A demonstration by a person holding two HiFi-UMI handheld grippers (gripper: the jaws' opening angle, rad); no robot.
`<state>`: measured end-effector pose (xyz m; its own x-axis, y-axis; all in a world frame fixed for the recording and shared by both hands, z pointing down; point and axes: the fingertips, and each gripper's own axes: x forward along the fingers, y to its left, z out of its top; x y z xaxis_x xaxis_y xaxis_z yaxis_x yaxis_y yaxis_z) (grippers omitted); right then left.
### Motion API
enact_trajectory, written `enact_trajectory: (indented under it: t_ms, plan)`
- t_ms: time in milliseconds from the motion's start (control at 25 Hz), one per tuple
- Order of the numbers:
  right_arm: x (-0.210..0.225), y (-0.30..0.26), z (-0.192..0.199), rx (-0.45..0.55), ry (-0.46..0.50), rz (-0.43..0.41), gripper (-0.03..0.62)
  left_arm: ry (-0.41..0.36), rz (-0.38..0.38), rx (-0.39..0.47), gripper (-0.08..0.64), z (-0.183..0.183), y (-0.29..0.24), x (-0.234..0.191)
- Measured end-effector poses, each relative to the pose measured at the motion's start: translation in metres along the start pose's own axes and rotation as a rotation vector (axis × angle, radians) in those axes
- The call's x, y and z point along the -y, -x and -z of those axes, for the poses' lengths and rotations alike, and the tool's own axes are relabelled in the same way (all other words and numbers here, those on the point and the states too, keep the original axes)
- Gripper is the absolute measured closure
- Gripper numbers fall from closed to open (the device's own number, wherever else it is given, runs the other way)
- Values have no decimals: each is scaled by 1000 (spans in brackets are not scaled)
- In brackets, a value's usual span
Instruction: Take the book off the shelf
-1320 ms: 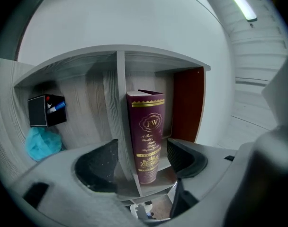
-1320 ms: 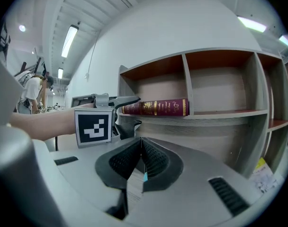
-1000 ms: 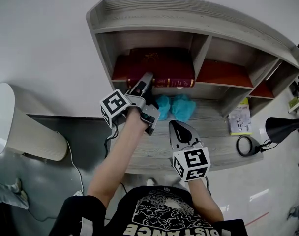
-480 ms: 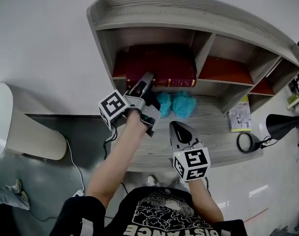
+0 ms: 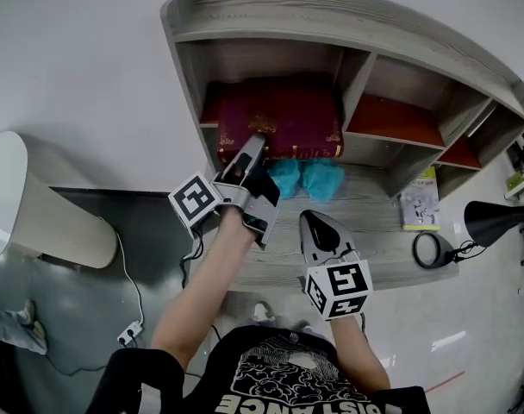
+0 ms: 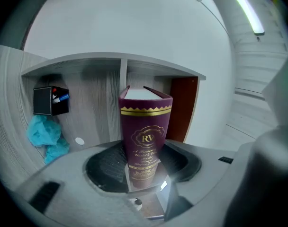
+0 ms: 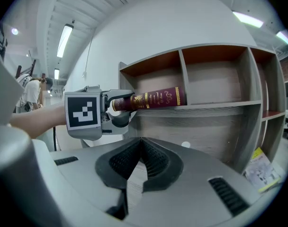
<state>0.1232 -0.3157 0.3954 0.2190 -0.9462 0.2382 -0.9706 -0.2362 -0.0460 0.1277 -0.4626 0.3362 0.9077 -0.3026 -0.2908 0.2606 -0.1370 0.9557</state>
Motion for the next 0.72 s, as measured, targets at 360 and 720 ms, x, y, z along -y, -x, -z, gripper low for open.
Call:
enact_trajectory:
  t_ms: [360,720]
  plan:
    - [6,35,-11,41,17,-58,575,-44,3,51,357,38,38,11]
    - [9,97,5,131,47,-142,575,-114,62,114,357,108,100,15]
